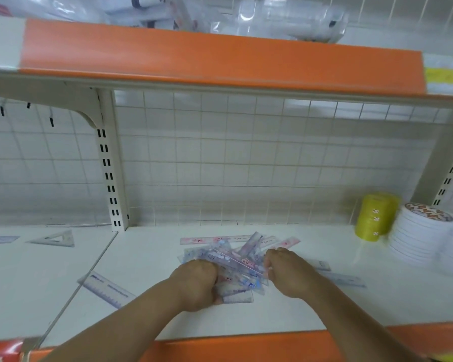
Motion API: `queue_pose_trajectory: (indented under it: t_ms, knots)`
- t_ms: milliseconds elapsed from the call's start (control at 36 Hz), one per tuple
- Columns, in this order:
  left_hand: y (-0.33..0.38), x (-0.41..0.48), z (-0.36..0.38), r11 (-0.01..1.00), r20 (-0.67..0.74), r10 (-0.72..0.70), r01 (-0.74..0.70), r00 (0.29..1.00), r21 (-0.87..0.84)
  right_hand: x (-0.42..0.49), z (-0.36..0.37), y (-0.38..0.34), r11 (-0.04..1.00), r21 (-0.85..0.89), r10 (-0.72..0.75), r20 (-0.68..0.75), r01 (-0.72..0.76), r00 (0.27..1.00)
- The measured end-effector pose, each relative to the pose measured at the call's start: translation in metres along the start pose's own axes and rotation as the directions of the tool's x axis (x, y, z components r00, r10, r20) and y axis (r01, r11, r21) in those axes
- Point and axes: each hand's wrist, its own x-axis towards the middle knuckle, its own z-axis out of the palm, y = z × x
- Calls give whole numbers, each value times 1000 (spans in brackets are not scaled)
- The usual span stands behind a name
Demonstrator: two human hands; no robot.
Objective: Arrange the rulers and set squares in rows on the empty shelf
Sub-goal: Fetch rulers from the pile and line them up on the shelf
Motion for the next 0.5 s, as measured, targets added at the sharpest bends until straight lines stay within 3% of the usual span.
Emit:
queue_pose_trajectory:
  t_ms: [500]
  knots:
    - [1, 2, -3, 998, 32, 35, -36, 999, 48, -2, -1, -3, 1000, 2, -24, 19, 24, 1000]
